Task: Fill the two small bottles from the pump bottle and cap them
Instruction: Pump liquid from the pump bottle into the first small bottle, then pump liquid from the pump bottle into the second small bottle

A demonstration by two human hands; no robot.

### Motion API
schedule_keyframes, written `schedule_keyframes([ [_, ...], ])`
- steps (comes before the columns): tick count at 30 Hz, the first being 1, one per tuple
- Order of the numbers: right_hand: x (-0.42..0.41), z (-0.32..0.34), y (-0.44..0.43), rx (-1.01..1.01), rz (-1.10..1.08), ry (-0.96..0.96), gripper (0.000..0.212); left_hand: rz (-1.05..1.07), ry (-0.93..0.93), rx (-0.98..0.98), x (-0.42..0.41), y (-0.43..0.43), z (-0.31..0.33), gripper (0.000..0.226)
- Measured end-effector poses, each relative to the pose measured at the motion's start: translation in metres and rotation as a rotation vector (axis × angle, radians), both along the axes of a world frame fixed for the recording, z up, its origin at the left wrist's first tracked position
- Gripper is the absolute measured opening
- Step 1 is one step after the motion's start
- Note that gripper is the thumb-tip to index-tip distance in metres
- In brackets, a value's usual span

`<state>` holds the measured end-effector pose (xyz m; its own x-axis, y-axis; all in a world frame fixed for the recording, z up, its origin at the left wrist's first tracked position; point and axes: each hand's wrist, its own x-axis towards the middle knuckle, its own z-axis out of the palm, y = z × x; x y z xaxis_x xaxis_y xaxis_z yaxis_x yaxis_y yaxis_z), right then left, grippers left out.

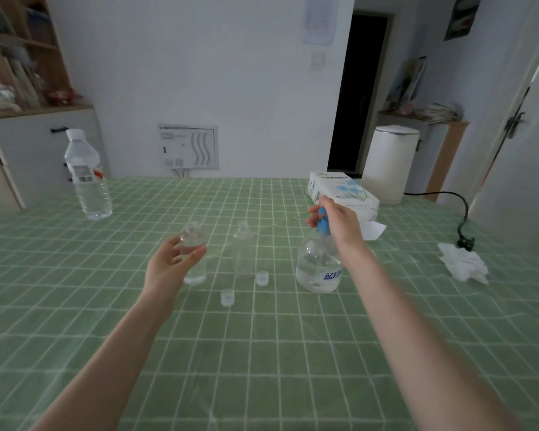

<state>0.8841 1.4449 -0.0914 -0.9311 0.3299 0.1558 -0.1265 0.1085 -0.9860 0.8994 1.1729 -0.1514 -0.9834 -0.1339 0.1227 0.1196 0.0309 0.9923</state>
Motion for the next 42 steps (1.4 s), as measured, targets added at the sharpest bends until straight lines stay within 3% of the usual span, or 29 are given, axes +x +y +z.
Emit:
schedule_keyframes([
  [6, -0.002, -0.001, 0.002, -0.015, -0.052, 0.036, 0.028, 0.005, -0.05, 0.002, -0.005, -0.002, -0.01, 0.033],
  [11, -0.004, -0.002, 0.0, -0.016, -0.058, 0.041, 0.028, 0.014, -0.078, -0.006, -0.005, -0.003, -0.013, 0.054],
  [22, -0.006, -0.004, 0.001, -0.021, -0.062, 0.05, 0.029, 0.005, -0.095, -0.045, -0.001, -0.003, -0.016, 0.078],
  [26, -0.006, -0.003, 0.001, -0.021, -0.056, 0.051, 0.029, 0.151, -0.141, -0.173, 0.012, 0.001, -0.025, 0.087],
  [30, -0.006, -0.004, 0.001, -0.013, -0.049, 0.054, 0.029, 0.275, -0.121, -0.185, 0.048, 0.017, -0.03, 0.068],
  [34, -0.007, -0.006, 0.003, -0.001, -0.054, 0.063, 0.031, 0.079, -0.054, -0.178, 0.067, 0.043, -0.024, 0.041],
  [38, -0.006, -0.005, 0.001, -0.003, -0.05, 0.058, 0.032, -0.016, -0.041, -0.211, 0.049, 0.067, -0.014, 0.069],
  [42, -0.005, -0.005, 0.001, 0.005, -0.045, 0.056, 0.032, 0.044, -0.068, -0.29, 0.012, 0.087, -0.002, 0.088],
])
